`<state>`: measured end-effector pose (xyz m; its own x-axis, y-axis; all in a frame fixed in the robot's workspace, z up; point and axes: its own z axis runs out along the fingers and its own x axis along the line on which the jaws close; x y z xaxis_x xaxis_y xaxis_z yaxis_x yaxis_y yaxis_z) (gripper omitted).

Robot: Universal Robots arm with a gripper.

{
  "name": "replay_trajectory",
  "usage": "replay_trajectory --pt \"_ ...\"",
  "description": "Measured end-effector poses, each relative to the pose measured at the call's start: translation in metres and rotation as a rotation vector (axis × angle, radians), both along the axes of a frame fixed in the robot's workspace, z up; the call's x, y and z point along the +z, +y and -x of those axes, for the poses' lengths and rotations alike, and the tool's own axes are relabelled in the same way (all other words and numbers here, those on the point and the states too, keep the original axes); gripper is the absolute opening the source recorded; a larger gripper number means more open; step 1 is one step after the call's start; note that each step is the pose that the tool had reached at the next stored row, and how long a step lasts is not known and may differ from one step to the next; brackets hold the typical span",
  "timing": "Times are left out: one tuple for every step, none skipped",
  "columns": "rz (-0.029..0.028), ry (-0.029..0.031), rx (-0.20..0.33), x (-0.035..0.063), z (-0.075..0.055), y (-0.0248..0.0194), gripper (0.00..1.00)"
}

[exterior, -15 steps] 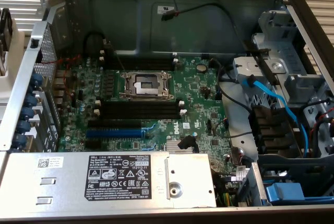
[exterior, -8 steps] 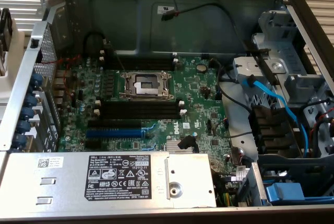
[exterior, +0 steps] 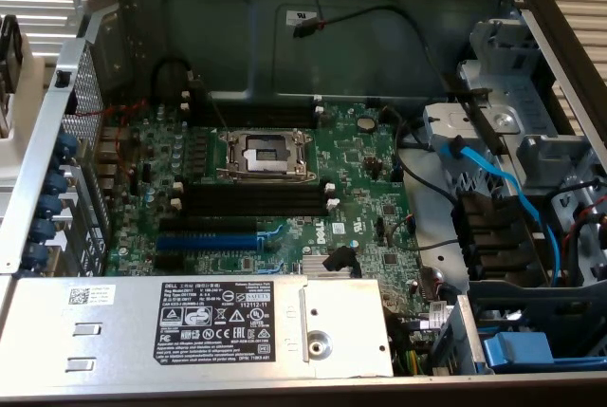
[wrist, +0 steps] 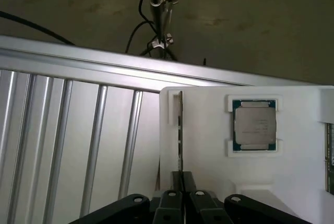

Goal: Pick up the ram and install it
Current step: 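Pick up the ram and move it above insertion slot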

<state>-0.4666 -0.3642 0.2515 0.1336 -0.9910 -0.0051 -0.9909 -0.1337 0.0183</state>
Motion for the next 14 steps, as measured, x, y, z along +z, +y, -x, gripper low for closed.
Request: replay_trajectory --pt "0.0001 0.0001 0.000 0.0044 0.000 0.0011 0.12" --pt "0.0001 0.0001 0.000 0.0088 0.001 0.0023 0.12" --pt "0.0002 0.0001 0.000 0.0130 0.001 0.0032 0.12" --pt "0.0002 0.0001 0.000 0.0171 0.001 0.0040 0.12" --pt "0.0003 0.0001 0.000 0.0217 0.001 0.0047 0.12" --pt "0.0004 0.0001 0.000 0.0261 0.001 0.0053 0.12" --pt "0.0006 0.0001 0.000 0.0306 0.002 0.0057 0.12" --pt "0.0006 0.0000 0.000 0.0350 0.002 0.0058 0.12" --pt "0.0006 0.0001 0.000 0.0396 0.002 0.0057 0.12" --pt "0.0007 0.0001 0.000 0.0441 0.003 0.0058 0.12" --pt "0.0007 0.0001 0.000 0.0483 0.003 0.0058 0.12" --pt "0.0007 0.0001 0.000 0.0529 0.004 0.0058 0.12" --pt "0.0007 0.0001 0.000 0.0577 0.004 0.0058 0.12" --pt "0.0006 0.0001 0.000 0.0621 0.005 0.0058 0.12"
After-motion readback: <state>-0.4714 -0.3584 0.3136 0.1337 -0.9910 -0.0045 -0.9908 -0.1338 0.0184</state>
